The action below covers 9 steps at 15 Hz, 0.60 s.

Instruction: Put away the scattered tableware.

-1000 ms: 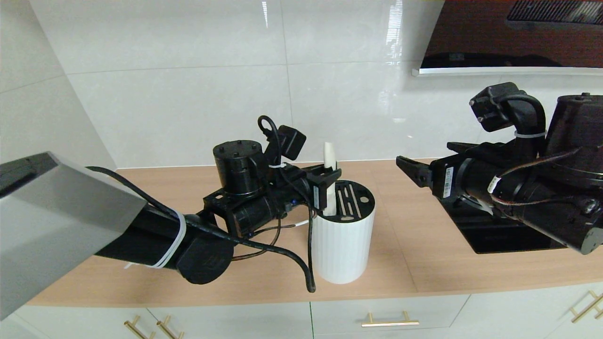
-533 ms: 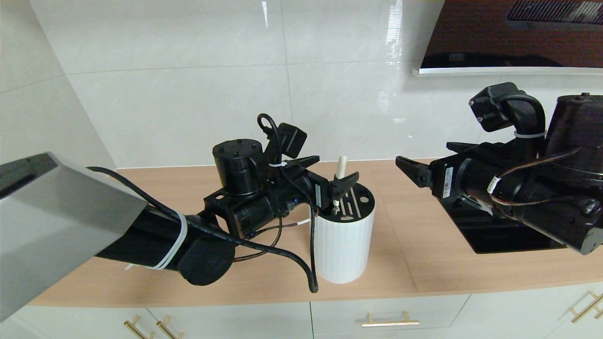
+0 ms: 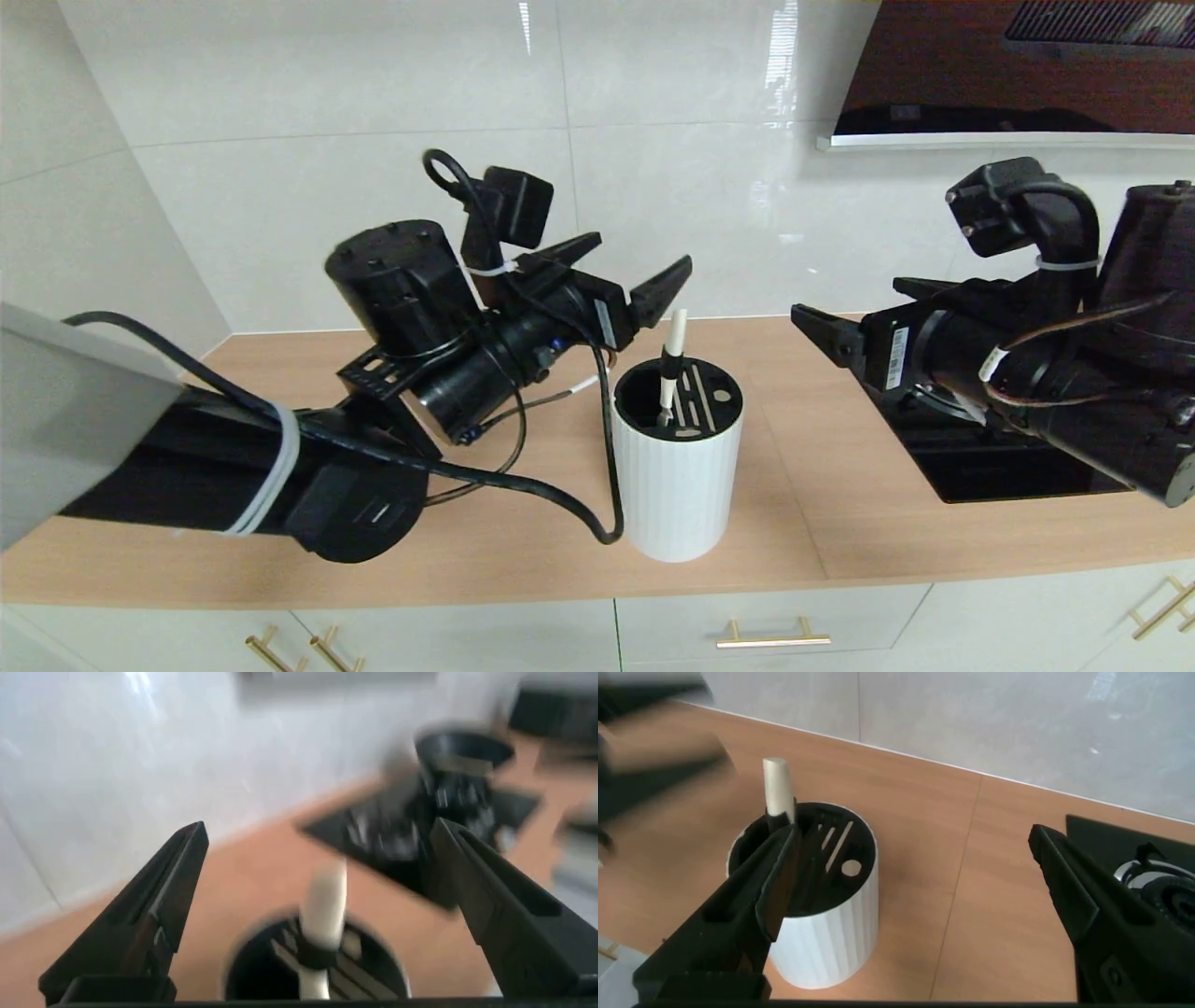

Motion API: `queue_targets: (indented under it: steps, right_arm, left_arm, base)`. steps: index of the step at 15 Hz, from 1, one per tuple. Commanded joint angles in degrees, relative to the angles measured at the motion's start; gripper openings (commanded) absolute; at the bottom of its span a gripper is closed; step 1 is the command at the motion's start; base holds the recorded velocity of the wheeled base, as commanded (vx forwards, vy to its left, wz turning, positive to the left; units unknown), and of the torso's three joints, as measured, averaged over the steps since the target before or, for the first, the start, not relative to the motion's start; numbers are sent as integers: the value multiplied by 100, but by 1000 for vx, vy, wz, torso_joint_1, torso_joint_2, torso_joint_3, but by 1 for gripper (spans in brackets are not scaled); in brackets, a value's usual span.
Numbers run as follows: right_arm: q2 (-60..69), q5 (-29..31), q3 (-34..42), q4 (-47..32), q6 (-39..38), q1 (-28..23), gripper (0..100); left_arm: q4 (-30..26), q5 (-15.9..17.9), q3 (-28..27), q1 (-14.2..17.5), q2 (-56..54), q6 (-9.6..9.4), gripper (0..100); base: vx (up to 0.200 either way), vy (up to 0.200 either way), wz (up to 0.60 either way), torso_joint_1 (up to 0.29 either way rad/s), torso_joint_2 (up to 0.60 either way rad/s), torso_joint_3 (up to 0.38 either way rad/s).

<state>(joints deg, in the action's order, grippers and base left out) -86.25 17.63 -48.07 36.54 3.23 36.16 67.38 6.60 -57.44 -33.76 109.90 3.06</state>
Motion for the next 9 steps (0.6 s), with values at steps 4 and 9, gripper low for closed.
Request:
queue_targets:
  steps: [4,9]
  right_arm:
    - [1514,21,1036,565,-33,-926,100]
    - [3835,-339,2082,416,-33,-2095,100]
  left_arm:
    - [100,-264,1297,1574,-2148,-7,100]
    - [-1359,-246,3081,2620,-5092,-25,100]
  base:
    - [0,0,0,0,0,0]
    - [0,0,0,0,0,0]
